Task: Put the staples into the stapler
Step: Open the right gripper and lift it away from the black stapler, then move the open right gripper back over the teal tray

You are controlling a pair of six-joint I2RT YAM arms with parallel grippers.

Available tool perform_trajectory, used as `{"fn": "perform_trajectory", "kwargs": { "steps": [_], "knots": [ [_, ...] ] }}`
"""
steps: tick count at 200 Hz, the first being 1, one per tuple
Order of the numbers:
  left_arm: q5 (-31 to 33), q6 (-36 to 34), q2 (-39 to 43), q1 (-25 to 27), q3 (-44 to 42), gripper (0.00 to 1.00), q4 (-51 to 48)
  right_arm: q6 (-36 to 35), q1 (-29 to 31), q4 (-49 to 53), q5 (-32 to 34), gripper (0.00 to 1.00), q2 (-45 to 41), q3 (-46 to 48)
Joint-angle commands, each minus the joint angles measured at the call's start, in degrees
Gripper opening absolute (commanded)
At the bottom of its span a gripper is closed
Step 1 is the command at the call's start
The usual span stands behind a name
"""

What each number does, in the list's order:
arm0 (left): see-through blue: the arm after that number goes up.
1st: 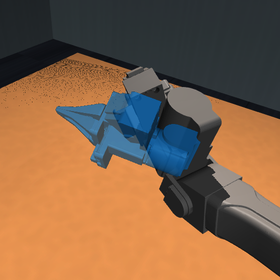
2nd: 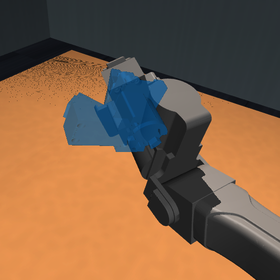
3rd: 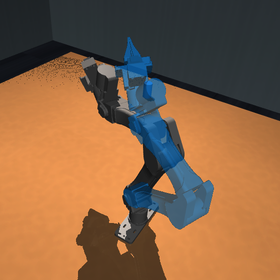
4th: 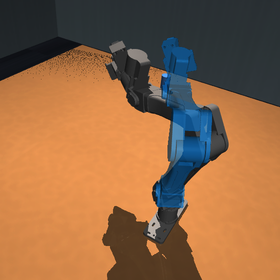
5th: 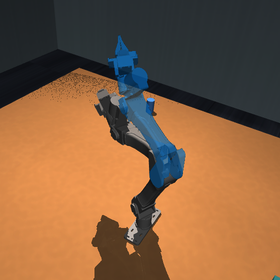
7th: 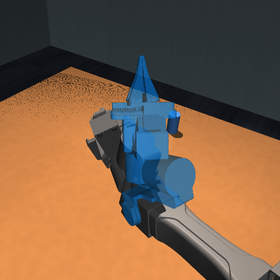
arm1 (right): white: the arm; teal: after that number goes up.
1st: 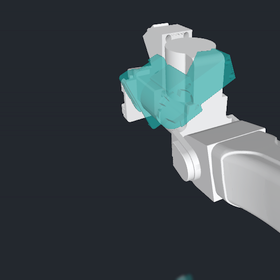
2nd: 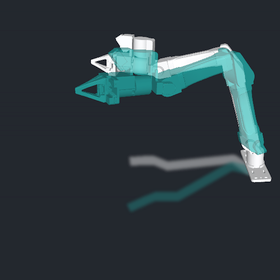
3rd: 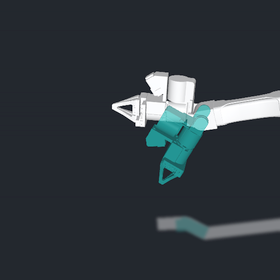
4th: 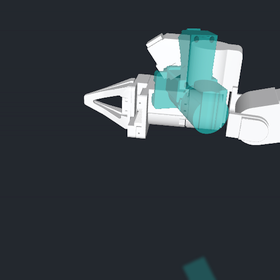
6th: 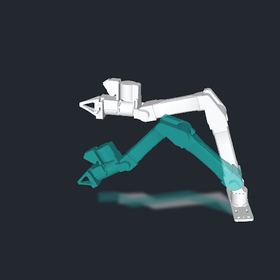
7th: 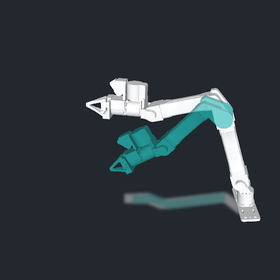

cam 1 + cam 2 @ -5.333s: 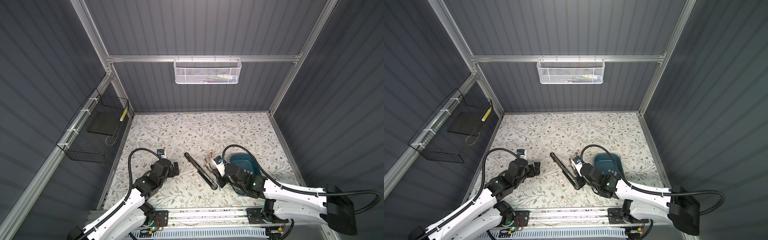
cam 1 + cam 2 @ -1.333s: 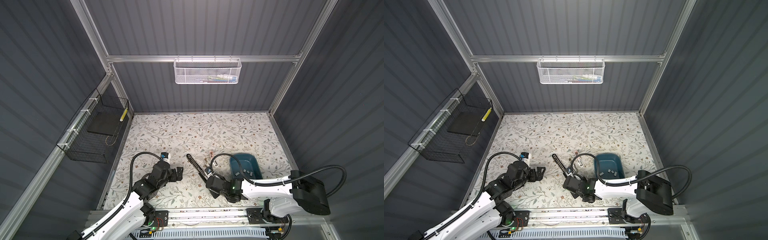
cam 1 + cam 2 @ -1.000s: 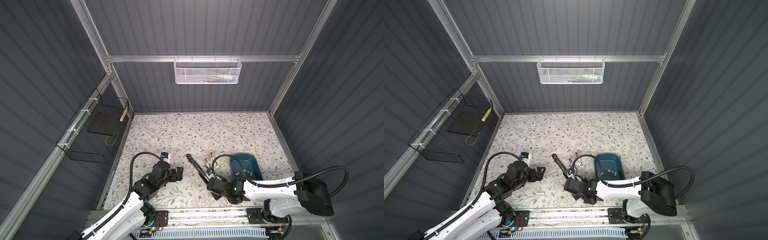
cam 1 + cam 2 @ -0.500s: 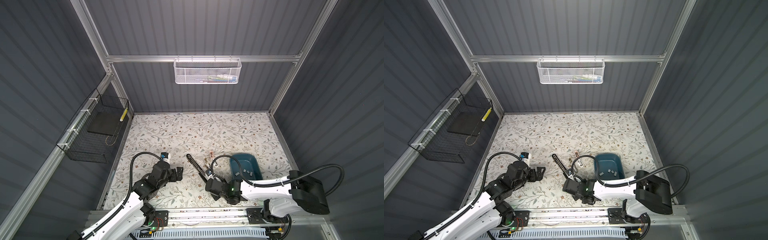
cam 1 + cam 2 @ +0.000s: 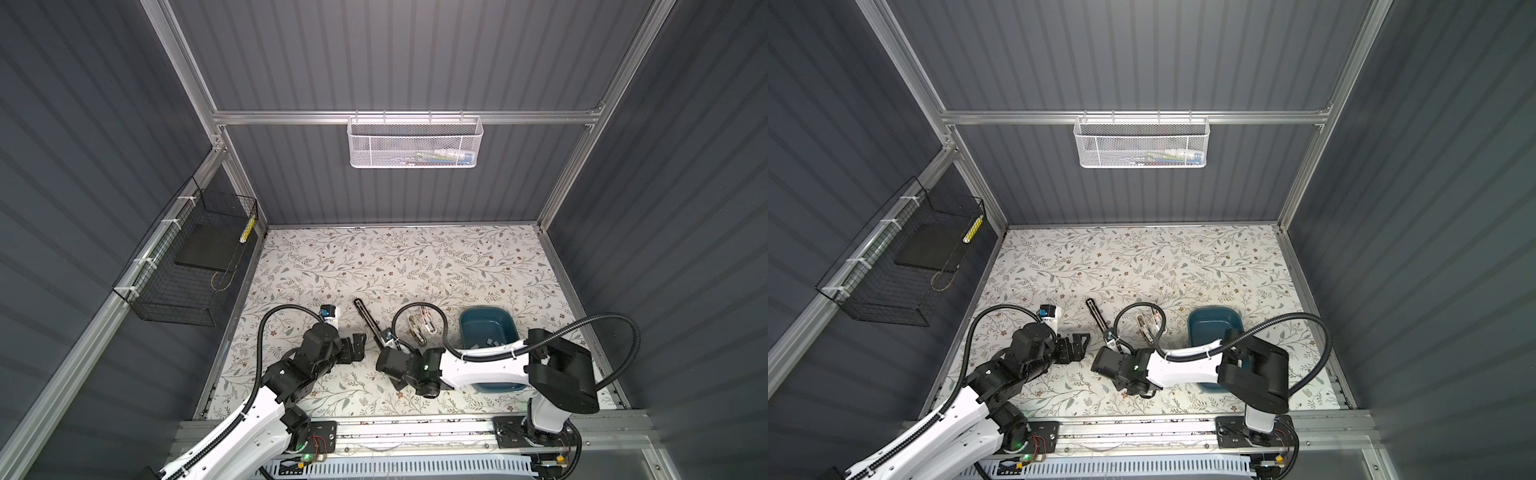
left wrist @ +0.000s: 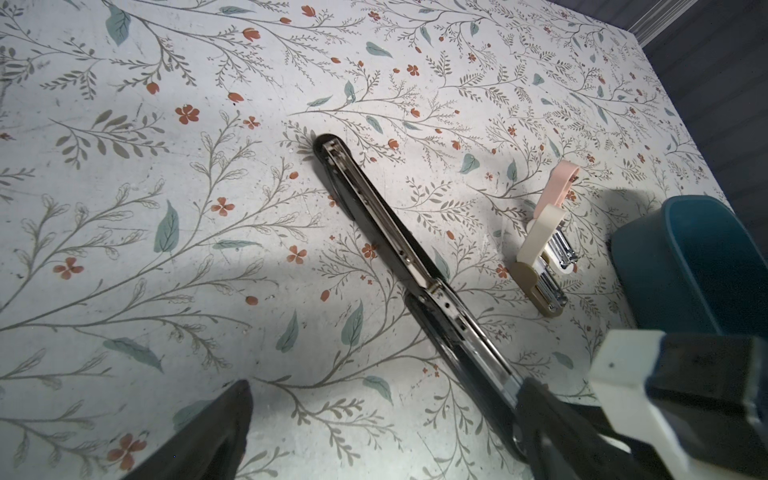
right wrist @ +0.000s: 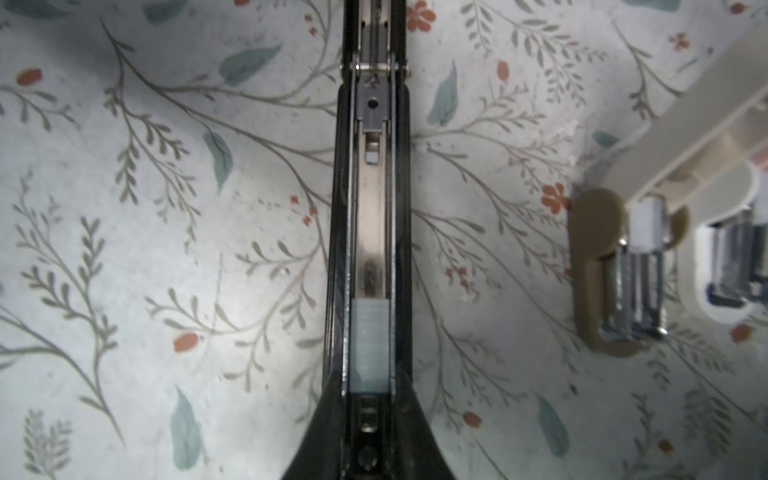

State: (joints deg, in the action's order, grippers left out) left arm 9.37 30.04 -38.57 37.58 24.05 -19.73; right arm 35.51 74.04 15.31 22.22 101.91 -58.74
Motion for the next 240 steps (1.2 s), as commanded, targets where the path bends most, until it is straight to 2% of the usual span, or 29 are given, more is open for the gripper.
{"fn": "perform_trajectory", "kwargs": {
  "steps": [1,21,35,66,124,175,207,217,240],
  "knots": [
    [0.4,0.5,0.7,0.2,-0.7,1.0,-0.3,3.3,0.1,1.6,2.8,0.17,2.3,-4.9],
    [0.5,0.5,0.8,0.2,-0.8,0.99,-0.4,5.0,1.9,1.9,3.3,0.19,3.1,-6.2],
    [0.7,0.6,0.8,0.2,-0.8,0.99,-0.5,6.0,2.1,1.7,3.5,0.3,2.5,-6.1],
    [1.3,0.8,1.1,0.2,-0.6,1.0,-1.0,5.1,2.6,-1.2,3.0,0.45,-1.4,-3.8],
    [1.9,1.2,2.8,0.2,-0.9,0.99,-1.8,2.9,2.7,-1.7,3.1,0.55,-7.0,-2.7],
    [1.9,1.1,2.9,0.2,-0.9,0.99,-1.9,5.7,2.7,2.2,7.3,0.56,-14.6,0.7],
    [3.7,1.2,2.6,0.2,-0.5,1.0,-2.4,13.9,1.9,12.6,13.8,0.53,-22.6,3.8],
    [4.8,1.0,2.2,0.2,-0.3,1.0,-2.3,17.9,1.0,16.6,14.3,0.52,-25.6,5.2],
    [8.4,0.0,0.5,0.2,0.5,0.99,-2.0,24.5,-7.0,23.2,10.8,0.52,-33.5,10.3]
  ]
}}
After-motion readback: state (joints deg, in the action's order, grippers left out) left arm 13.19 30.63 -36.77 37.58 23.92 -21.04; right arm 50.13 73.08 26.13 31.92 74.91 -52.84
